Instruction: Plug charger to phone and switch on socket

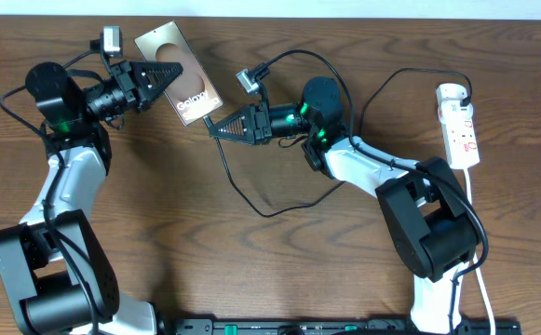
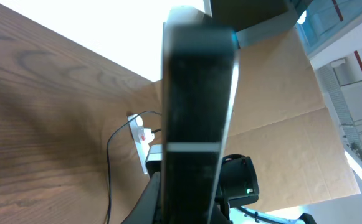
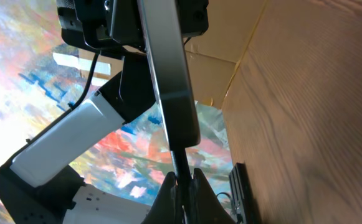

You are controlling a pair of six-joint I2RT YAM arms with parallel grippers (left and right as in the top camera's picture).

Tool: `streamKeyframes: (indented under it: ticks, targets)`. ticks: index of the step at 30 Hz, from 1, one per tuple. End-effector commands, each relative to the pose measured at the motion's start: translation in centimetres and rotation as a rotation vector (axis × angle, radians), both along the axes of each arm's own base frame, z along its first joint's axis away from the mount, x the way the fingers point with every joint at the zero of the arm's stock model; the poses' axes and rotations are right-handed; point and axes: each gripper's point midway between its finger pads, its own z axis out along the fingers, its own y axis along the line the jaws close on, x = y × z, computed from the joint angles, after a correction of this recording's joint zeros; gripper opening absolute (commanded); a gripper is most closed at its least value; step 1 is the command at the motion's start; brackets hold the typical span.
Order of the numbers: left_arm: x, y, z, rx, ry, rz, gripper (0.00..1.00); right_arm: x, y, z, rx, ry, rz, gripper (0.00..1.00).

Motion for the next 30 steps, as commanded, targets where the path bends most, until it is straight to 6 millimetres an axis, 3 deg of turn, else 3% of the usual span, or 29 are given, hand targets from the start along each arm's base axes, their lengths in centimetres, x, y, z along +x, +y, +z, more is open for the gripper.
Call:
streamKeyframes:
  ticks: [1, 4, 6, 8, 11, 17, 20, 25, 30]
  targets:
    - [-1.0, -1.2, 0.9, 0.009, -0.029, -0.066, 0.06, 1.8, 0.0, 0.8, 0.02, -0.031, -0.085, 0.01]
    - [-1.0, -1.2, 0.9, 0.012, -0.035, -0.065, 0.07, 1.8, 0.1, 0.8, 0.02, -0.032, -0.084, 0.03]
    - [-1.0, -1.1, 0.9, 0.018, -0.048, -0.063, 0.07, 1.8, 0.1, 0.8, 0.02, -0.031, -0.084, 0.15]
    - [-0.8, -0.8, 0.9, 0.02, -0.052, -0.05, 0.07, 1.8, 0.1, 0.8, 0.02, -0.031, -0.083, 0.54]
    - [-0.2, 0.4, 0.9, 0.019, -0.052, 0.005, 0.07, 1.7, 0.0, 0.8, 0.02, -0.031, -0.08, 0.99]
    - [0.3, 3.6, 0.8, 0.026, -0.055, 0.087, 0.07, 1.4, 0.0, 0.8, 0.018, -0.033, -0.063, 0.99]
    - [0.2, 4.8, -0.3, 0.041, -0.037, 0.109, 0.07, 1.9, -0.5, 0.8, 0.018, -0.042, -0.075, 0.99]
    - [-0.5, 5.3, -4.3, 0.08, 0.054, 0.114, 0.07, 2.6, -1.7, 0.7, 0.016, -0.059, -0.079, 0.99]
    - [-2.1, 5.2, -9.6, 0.191, 0.182, 0.148, 0.07, 3.0, -2.9, -0.1, -0.004, -0.085, -0.062, 0.99]
